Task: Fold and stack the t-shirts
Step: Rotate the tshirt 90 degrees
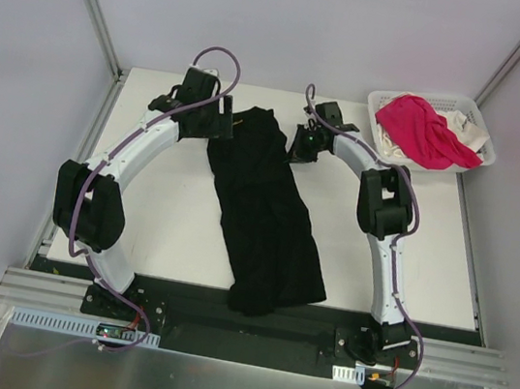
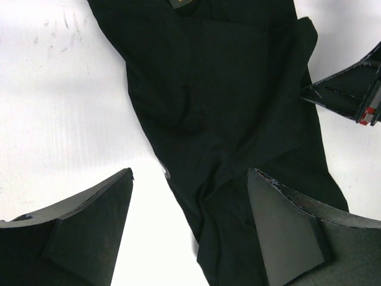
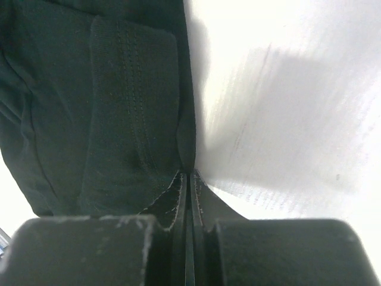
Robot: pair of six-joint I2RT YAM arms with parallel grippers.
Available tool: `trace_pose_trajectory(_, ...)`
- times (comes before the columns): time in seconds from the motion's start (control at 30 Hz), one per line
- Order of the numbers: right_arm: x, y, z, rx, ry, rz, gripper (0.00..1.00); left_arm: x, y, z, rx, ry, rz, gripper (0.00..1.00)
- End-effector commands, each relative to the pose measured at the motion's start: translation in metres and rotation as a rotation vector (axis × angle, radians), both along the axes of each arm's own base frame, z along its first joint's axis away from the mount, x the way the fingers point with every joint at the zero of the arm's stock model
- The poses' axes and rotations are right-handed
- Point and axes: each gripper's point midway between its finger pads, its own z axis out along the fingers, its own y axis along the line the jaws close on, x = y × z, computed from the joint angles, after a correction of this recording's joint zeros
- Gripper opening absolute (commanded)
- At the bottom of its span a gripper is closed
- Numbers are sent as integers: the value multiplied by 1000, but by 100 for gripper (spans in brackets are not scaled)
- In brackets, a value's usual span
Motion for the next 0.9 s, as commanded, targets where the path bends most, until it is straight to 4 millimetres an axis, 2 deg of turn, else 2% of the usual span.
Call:
trace_pose_trajectory(0.0,11,-28,-10,-36,2,-67,1,-7,-2,11,18,-34,-25,77)
trace_pose_trajectory(0.2,18,-54,-10,-49,-1,-107,1,-8,-6,10,29,-27,-45,76)
trace_pose_trajectory(0.23,15,-61,-14,-55,12,-116,1,-8,-6,10,30,-28,-45,77)
trace_pose_trajectory(0.53,11,-107,-1,-88,12,-200,1,-11,-12,10,39,-24,-69,77)
trace_pose_trajectory(0.7,7,-136,-8,-110,49,-253,1,-12,-13,11,44,-27,-74,77)
trace_pose_trajectory(0.87,1,-139,-6,-79,58,-268,1,-12,-17,13,45,-30,-81,77)
